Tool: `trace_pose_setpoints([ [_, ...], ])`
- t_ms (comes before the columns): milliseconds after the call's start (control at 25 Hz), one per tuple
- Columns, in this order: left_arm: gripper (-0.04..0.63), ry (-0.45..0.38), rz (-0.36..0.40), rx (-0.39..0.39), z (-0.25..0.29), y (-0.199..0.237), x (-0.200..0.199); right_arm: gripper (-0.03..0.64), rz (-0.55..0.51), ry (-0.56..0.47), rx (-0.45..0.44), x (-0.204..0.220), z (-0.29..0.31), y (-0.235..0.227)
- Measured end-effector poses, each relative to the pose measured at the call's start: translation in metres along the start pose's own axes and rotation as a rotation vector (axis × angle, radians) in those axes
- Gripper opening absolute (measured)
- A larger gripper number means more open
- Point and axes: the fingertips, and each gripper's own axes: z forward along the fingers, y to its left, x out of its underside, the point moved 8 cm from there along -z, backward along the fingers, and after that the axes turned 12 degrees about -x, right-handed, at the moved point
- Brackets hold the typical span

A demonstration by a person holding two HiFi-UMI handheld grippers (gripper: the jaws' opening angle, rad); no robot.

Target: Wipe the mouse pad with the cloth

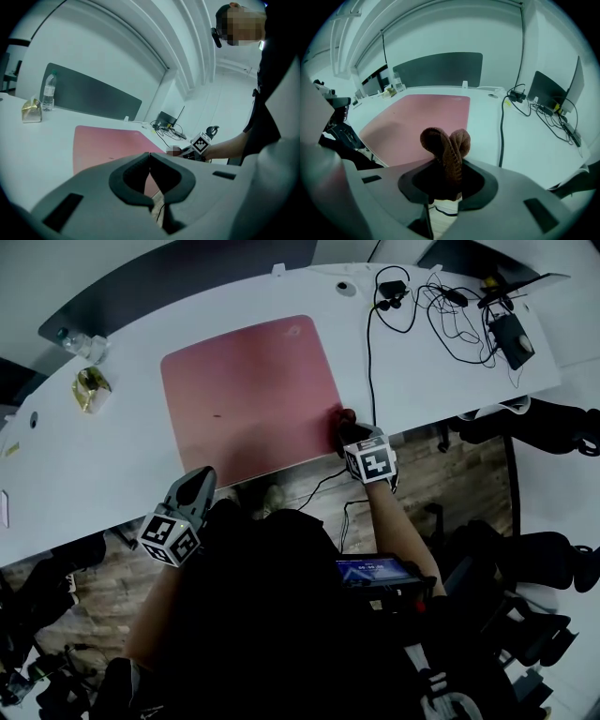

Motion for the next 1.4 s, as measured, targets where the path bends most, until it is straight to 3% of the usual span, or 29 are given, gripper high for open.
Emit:
trace_pose_setpoints([
  [640, 0.009, -0.021, -0.046, -0.025, -0.019, 0.034, -0.010, 0.118, -0.031, 0.054, 0.176, -0.019, -0.016, -0.031],
  [880, 0.009, -0.026, -0.064, -0.078, -0.027, 0.038, -0.009, 0.118, -0.077, 0.054, 0.153, -0.049, -0.006, -0.046],
  [1040, 0.009, -0.024, -0.082, -0.105, -0.030, 0.034, -0.004, 0.118, -0.130, 0.107, 0.157, -0.059, 0.010, -0.052],
  [1400, 0.009, -0.021, -0.088, -0.122, -0.046, 0.049, -0.001, 0.117, -0.132, 0.109, 0.132, -0.065, 0.031, -0.017],
])
